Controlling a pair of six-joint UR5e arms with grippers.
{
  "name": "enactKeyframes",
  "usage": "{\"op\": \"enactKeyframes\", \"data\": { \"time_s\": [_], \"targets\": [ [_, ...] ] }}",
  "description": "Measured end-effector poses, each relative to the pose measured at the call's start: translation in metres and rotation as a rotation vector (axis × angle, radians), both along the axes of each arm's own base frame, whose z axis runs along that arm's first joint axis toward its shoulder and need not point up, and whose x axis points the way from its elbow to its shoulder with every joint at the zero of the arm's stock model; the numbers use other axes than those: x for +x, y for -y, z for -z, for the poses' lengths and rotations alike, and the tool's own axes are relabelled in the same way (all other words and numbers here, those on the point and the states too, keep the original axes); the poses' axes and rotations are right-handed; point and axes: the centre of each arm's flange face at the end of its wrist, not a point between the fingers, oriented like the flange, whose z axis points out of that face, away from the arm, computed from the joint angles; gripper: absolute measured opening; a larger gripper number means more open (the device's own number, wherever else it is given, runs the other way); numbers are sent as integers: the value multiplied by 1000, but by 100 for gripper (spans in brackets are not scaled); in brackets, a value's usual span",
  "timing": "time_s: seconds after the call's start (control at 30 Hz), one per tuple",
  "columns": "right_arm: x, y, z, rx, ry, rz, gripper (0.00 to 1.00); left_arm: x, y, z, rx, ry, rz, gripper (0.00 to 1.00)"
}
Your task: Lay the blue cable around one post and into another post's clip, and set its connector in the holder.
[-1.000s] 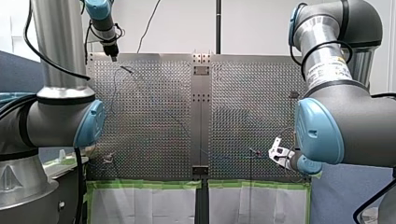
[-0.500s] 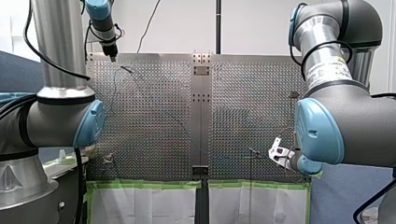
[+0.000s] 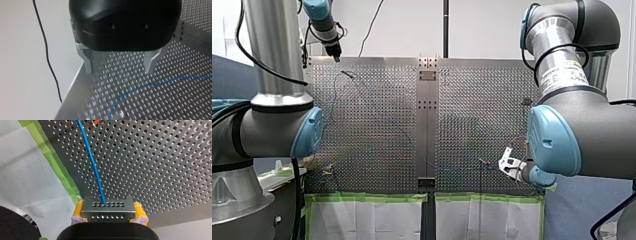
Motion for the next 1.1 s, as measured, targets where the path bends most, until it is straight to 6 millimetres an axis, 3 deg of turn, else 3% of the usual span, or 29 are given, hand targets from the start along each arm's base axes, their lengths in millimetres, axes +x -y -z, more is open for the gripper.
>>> {"op": "enactKeyframes", "data": {
  "time_s": [0.27, 0.53, 1.1],
  "targets": [
    [1, -1, 0, 1, -1, -3, 0, -12, 13, -15, 4, 97, 75, 100],
    [2, -1, 0, 2, -1, -4, 0, -26, 24, -12, -10, 158, 140, 100],
    [2, -1, 0, 1, -3, -5, 0, -28, 58, 39, -69, 168, 339, 100]
  ]
}}
